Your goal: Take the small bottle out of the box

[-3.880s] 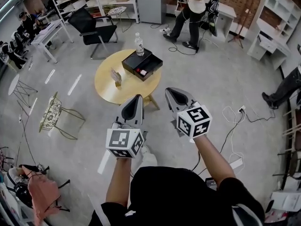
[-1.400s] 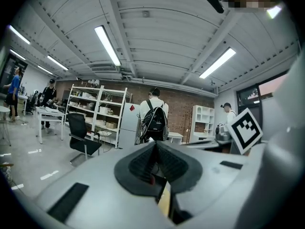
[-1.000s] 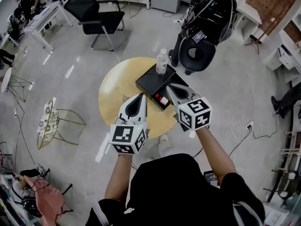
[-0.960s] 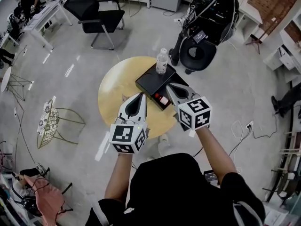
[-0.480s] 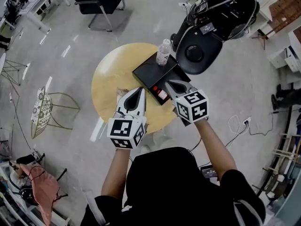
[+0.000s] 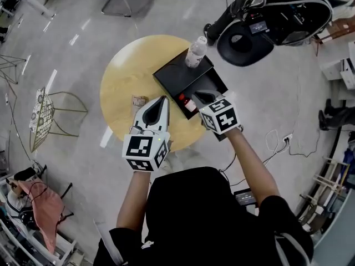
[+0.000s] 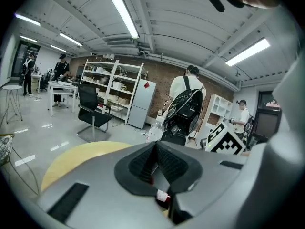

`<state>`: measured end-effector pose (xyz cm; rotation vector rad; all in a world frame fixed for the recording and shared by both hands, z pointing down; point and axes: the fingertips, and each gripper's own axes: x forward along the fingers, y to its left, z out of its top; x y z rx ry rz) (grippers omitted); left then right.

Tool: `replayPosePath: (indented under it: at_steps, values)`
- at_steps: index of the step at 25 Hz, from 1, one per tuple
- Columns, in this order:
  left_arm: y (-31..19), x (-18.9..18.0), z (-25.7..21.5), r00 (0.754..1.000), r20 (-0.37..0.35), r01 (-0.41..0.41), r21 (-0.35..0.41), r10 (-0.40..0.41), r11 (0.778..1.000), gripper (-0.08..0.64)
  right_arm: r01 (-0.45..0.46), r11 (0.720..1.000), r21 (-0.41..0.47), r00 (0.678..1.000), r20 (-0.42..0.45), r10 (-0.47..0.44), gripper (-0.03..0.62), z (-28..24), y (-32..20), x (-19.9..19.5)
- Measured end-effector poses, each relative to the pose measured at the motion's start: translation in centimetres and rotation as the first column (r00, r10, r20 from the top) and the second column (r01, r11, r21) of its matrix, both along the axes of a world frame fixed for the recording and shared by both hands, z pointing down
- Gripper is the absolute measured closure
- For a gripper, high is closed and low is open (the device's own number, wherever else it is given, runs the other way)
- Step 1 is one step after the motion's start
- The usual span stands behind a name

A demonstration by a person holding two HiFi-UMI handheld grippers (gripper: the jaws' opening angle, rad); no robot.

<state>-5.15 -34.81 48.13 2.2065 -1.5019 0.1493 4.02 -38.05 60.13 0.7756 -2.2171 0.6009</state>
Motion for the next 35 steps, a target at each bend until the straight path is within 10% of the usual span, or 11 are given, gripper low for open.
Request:
replayPosePath:
  at_steps: [35]
  values:
    - [0.0, -4.8, 5.3, 0.988, -0.009, 0.151, -0.145, -0.154, 0.978, 0.549, 0.216, 0.895, -0.392, 0.859, -0.359, -0.364, 0.34, 16.2, 3.0, -1.6]
